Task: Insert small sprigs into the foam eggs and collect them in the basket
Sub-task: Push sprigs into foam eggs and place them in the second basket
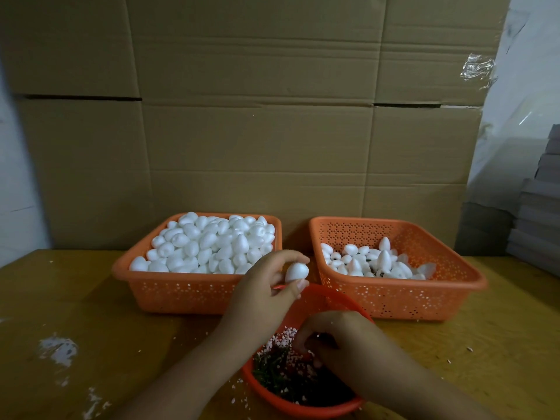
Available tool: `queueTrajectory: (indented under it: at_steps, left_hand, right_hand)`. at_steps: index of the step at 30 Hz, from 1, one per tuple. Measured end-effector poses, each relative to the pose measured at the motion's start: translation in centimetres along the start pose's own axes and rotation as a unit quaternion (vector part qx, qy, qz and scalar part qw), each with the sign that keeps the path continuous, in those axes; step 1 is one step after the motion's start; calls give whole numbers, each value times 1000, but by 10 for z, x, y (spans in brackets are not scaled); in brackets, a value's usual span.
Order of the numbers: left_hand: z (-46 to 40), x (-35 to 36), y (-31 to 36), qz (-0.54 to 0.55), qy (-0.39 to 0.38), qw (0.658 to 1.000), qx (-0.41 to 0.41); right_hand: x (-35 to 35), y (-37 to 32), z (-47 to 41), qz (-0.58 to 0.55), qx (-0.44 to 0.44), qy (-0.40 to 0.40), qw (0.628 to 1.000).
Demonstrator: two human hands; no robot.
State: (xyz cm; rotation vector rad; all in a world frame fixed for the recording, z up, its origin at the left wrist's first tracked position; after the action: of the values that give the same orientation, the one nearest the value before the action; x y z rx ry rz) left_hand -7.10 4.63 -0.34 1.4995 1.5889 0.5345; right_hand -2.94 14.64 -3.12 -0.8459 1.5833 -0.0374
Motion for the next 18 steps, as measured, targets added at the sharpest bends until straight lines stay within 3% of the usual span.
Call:
queueTrajectory:
  at_steps: [18]
  left_hand:
    - [5, -2, 14, -116, 16, 992, 45]
  right_hand:
    - [0, 1, 0, 3, -10, 10, 1000]
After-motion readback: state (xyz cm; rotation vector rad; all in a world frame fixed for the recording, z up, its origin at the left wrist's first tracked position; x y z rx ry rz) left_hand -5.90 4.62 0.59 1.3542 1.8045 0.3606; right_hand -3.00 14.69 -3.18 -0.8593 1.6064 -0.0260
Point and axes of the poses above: each hand's wrist, its own z-axis away from the middle knuckle, its own x-axis out of the palm, y = z × x, the point moved 10 cm from there along -z, towards the middle knuckle, and after that the axes turned 2 degrees about -y, right-handed, at the moved point
